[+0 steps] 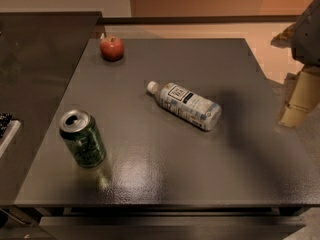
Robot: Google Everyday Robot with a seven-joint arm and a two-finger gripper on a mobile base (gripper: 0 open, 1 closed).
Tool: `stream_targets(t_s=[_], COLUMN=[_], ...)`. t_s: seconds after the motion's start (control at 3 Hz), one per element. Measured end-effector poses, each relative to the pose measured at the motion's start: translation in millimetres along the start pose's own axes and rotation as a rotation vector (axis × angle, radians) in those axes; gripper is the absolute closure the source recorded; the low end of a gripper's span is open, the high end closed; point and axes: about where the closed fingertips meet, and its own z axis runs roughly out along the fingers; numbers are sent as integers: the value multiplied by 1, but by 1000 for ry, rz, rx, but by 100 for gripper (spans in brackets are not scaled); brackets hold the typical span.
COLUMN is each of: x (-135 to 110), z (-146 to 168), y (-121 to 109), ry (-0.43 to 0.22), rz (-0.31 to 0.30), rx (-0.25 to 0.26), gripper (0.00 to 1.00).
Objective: Place blue plastic bottle upright
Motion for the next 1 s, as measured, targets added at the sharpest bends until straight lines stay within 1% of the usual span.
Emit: stream_targets(t_s=[0.33, 0.67, 1.0], x=[0, -17, -43], z=[0, 6, 24], y=[0, -6, -11], ry=[0, -13, -20], rz=[0, -15, -12], rx=[0, -4, -26], gripper=[0, 0, 0])
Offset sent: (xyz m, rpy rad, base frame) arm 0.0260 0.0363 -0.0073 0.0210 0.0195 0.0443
